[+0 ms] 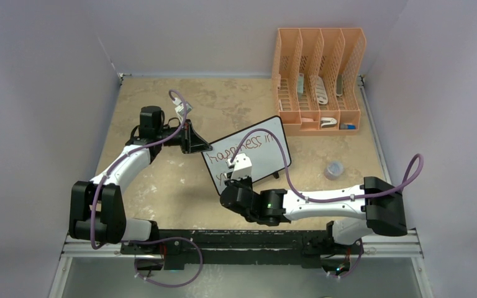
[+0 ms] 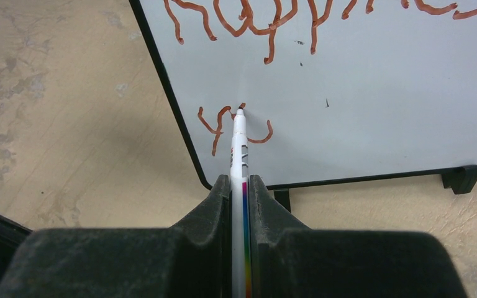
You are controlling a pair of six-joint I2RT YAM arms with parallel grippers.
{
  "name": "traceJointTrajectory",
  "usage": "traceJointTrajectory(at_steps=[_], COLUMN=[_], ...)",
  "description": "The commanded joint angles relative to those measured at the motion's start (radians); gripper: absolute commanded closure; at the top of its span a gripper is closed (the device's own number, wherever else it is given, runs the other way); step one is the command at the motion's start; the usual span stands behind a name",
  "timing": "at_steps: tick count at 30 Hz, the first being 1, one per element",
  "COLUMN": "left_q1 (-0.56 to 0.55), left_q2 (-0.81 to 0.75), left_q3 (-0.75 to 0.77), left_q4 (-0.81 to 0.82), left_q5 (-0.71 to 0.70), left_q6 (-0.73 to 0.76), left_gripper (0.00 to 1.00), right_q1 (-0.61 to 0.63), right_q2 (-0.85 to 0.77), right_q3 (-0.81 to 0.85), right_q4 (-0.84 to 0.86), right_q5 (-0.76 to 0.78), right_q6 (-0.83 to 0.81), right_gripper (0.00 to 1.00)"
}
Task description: Write a sentence on the whiteboard
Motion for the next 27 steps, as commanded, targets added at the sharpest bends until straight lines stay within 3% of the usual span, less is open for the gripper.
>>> traceJointTrajectory(at_steps=[1,27], left_q1=[-0.014,-0.014], left_q2=[0.019,0.021], left_q3=[-0.001,0.001], left_q4=[-0.038,-0.037], left_q5=[-0.069,-0.069], left_q6=[0.032,0.032], left_gripper=[1.0,1.0], right_q1=[0.001,0.001], right_q2=[-0.016,-0.012], right_q3=[0.034,0.023], right_q4=[0.009,0.0], right_q5=[0.018,-0.017], right_q6=[0.008,-0.009], right_gripper=[1.0,1.0])
